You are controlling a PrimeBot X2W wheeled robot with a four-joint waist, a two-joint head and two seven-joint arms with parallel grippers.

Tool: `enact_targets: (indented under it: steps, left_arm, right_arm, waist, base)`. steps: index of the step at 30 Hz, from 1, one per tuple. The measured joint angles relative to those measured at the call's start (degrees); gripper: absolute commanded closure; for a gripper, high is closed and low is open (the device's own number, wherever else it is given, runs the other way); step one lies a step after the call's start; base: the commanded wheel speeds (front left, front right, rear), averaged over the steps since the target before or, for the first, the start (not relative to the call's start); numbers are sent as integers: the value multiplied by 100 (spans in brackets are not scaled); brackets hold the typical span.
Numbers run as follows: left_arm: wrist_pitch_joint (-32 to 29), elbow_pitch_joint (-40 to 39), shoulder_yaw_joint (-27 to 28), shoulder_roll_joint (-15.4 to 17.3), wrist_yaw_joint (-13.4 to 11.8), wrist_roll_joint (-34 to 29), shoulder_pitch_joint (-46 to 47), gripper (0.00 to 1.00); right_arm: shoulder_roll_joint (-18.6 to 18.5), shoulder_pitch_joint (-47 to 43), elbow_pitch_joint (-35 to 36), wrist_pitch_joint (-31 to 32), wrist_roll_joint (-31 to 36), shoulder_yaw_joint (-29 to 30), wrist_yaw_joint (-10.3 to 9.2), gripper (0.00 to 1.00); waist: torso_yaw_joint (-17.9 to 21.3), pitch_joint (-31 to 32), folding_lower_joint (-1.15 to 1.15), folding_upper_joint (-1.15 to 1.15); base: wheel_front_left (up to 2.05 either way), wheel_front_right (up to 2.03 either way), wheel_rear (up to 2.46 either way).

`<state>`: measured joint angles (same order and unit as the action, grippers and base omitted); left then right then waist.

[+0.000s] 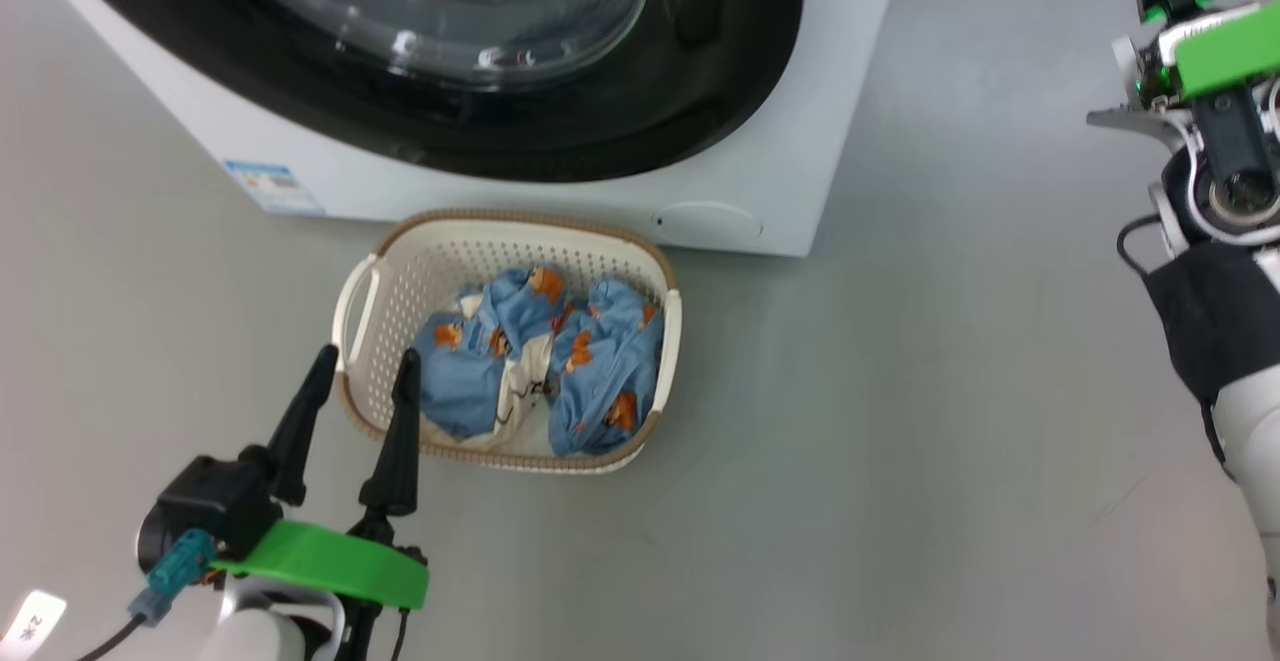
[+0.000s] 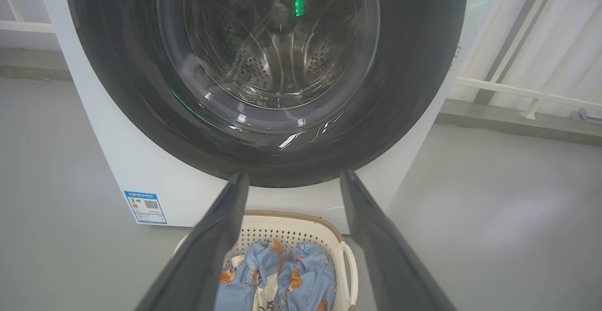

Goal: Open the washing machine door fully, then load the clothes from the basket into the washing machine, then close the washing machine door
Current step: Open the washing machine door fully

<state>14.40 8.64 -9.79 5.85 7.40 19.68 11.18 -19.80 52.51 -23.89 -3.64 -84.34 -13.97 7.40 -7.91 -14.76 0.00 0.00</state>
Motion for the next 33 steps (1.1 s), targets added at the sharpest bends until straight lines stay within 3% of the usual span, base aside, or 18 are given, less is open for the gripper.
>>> enact_targets:
  steps: [9, 19, 33]
  left_arm:
    - [24, -13, -98, -65, 0, 33, 343, 0]
    - [24, -73, -252, -138, 0, 58, 707, 0]
    - [24, -169, -367, -246, 0, 185, 1063, 0]
  right_arm:
    - [-104, 669, -431, 1362, -634, -364, -1, 100]
    - [-176, 1232, -938, 2752, -1181, -308, -1, 100]
    - [-149, 1994, -1349, 3442, -1050, -336, -1, 100]
  waist:
    - [-209, -507, 0, 0]
    - [-371, -990, 0, 0]
    - [-570, -1576, 0, 0]
  base:
    - [0, 0, 0]
    - [0, 0, 0]
    - [0, 0, 0]
